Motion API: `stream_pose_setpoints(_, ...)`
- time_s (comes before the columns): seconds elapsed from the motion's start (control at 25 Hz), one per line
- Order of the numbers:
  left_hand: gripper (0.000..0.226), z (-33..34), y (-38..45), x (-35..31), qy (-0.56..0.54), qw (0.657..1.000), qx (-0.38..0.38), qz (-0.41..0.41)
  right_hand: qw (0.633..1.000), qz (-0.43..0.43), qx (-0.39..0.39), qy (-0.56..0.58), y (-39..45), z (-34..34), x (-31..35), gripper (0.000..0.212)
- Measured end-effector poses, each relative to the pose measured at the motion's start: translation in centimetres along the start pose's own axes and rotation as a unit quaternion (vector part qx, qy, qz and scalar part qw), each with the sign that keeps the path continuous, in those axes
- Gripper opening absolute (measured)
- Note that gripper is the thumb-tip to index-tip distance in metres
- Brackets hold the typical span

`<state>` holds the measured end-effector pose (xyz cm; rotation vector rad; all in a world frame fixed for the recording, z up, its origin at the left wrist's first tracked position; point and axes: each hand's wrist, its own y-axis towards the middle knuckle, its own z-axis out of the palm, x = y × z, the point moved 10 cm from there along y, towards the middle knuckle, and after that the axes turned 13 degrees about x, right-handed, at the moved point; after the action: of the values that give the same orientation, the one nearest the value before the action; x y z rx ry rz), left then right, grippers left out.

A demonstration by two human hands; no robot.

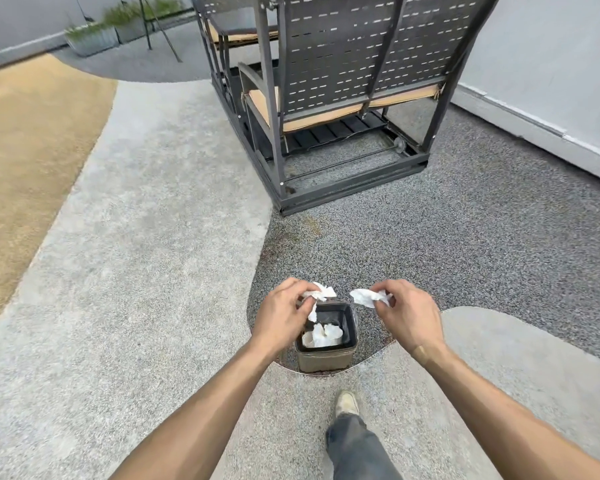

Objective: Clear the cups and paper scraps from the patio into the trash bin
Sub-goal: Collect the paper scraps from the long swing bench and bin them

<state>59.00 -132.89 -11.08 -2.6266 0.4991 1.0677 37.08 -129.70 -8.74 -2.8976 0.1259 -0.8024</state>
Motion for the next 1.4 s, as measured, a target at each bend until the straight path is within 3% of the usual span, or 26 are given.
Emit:
stream_pose_setpoints(0.36,0.02,-0.1,11.6,1.9,-0.009,0.997,-0.012,-0.07,0.997,-0.032,0.068,-0.011,14.5,-0.9,-3.1,0.02)
stream_pose_setpoints(0.92,0.021,3.4,17.4,11.5,-0.017,0.987,0.085,-0.134,0.983,0.079,0.165,0.028,20.4,10.1,-7.8,0.024)
stream_pose_setpoints(1.4,0.023,18.5,20.0,27.4,0.013,0.953,0.202,-0.225,0.95,0.19,0.246,0.032,22.9,27.6,-19.4,0.026)
